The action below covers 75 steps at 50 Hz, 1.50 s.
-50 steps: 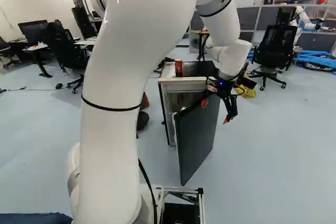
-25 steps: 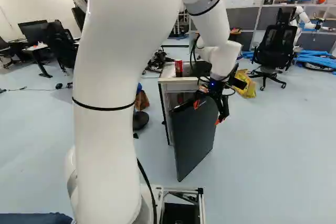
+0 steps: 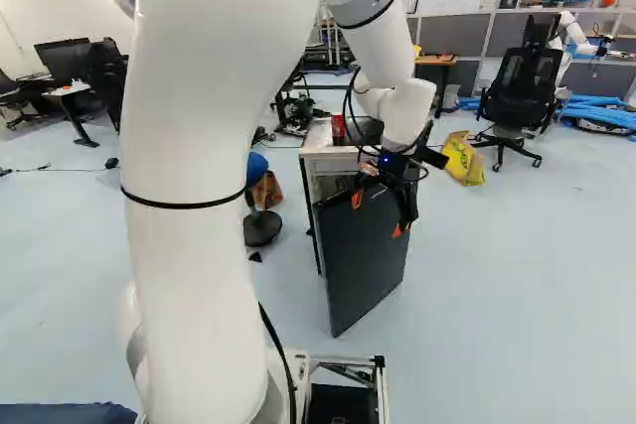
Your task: Grab a drink from the fridge
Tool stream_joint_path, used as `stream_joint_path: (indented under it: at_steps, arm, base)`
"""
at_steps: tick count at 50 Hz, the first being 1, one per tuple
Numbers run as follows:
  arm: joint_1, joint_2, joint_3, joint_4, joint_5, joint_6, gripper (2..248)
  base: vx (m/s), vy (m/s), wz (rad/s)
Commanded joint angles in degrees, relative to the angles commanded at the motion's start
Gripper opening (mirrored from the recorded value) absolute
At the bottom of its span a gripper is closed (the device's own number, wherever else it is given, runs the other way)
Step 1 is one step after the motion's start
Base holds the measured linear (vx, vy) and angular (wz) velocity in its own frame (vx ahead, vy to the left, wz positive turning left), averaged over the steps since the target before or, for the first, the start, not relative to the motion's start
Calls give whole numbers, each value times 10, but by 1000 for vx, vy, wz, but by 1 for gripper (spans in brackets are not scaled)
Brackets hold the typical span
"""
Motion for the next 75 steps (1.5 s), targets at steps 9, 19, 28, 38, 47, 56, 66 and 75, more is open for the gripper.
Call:
stream_joint_path:
  at_steps: [9, 19, 28, 38, 47, 56, 66, 75]
  arm:
    - [16, 8, 11, 0, 4, 0, 247]
    - [35, 16, 23, 0, 8, 0, 247]
    - [51, 22, 32, 0, 12, 0, 247]
    - [68, 29, 41, -3, 18, 0, 247]
    - [84, 33, 48, -8, 27, 0, 247]
    - [100, 37, 53, -14, 41, 0, 247]
    - [118, 41, 59, -22, 58, 0, 247]
    - [134, 44, 63, -29, 74, 0, 247]
  base:
    - [0, 0, 0]
    - [0, 0, 0]
    - [0, 0, 0]
    - [0, 0, 0]
    - [0, 0, 0]
    - [0, 0, 0]
    - [0, 0, 0]
    - [0, 0, 0]
